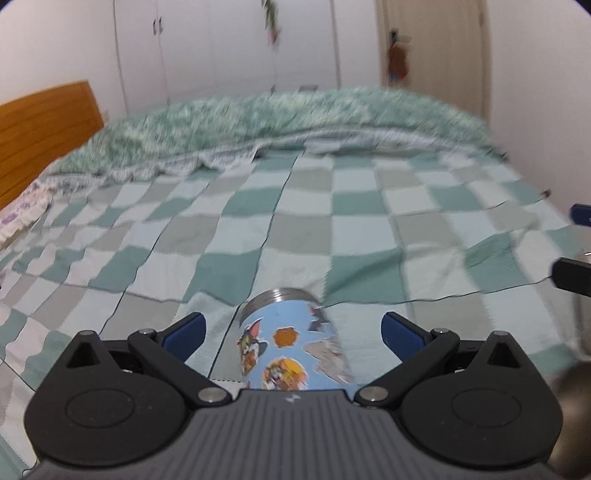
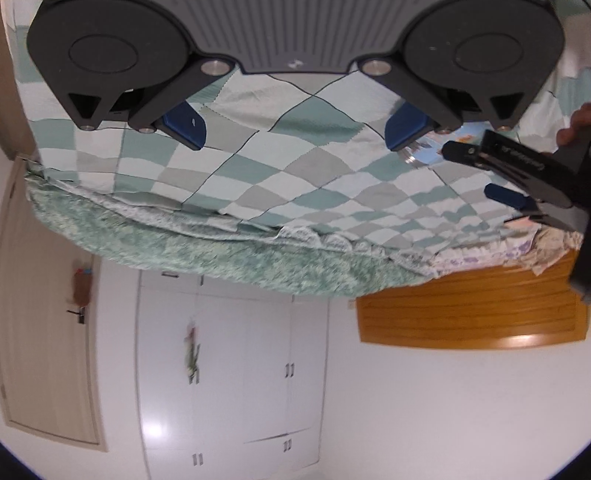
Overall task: Flip cup upright
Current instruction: 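Reach the left tool to the lying blue cartoon cup and grasp it, then lift the blue cup off the bed with the left tool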
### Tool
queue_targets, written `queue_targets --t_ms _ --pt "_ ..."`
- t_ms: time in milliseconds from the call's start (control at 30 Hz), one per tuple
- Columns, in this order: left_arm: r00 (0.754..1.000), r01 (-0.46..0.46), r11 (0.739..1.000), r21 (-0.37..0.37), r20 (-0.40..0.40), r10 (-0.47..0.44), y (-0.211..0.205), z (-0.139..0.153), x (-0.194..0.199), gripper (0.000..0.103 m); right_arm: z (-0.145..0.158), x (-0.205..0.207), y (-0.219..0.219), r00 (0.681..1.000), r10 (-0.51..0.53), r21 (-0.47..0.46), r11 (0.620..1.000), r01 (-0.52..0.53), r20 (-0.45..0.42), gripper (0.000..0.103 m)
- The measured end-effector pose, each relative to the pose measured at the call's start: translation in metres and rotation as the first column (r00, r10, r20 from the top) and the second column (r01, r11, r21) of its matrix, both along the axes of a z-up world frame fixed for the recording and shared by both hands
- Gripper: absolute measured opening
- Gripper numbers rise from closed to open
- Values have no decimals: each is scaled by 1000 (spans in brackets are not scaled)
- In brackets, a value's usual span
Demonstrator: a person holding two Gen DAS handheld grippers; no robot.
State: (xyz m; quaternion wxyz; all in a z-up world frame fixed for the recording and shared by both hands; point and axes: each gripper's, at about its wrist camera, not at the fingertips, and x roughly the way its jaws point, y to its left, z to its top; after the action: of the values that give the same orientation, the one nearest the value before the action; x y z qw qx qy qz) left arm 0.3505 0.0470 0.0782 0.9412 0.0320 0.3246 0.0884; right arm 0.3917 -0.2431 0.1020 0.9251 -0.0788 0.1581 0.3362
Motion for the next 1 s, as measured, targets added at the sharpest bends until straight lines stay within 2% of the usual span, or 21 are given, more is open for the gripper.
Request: queue_targets --t_ms 167,200,233,267,333,600,800,1000 --pt "990 -31 999 -8 -140 29 11 -24 39 103 -17 32 14 997 50 -16 999 -51 -52 103" --pt "984 -28 999 -25 -177 23 14 -30 44 100 -20 36 17 997 56 -20 998 -57 -61 103" --pt "976 -29 998 -49 -218 18 17 -36 49 89 -22 40 19 996 60 -25 998 -62 -68 103" --pt "961 -38 995 -89 -278 12 21 -45 54 89 -24 42 20 995 65 -30 997 -67 -72 103" --pt "953 -47 988 -144 -303 1 28 -53 56 88 -27 42 24 995 69 -42 996 -73 -77 103" --pt "968 -34 982 -184 -252 -14 29 -41 34 86 -12 22 27 995 83 -70 994 -87 -59 103" --pt "987 -10 985 -172 -158 -18 24 -15 9 85 12 -6 28 996 79 -66 994 -81 -27 103" --pt "996 16 983 -183 -86 -32 22 11 -25 85 33 -41 26 998 61 -49 997 -61 -2 103"
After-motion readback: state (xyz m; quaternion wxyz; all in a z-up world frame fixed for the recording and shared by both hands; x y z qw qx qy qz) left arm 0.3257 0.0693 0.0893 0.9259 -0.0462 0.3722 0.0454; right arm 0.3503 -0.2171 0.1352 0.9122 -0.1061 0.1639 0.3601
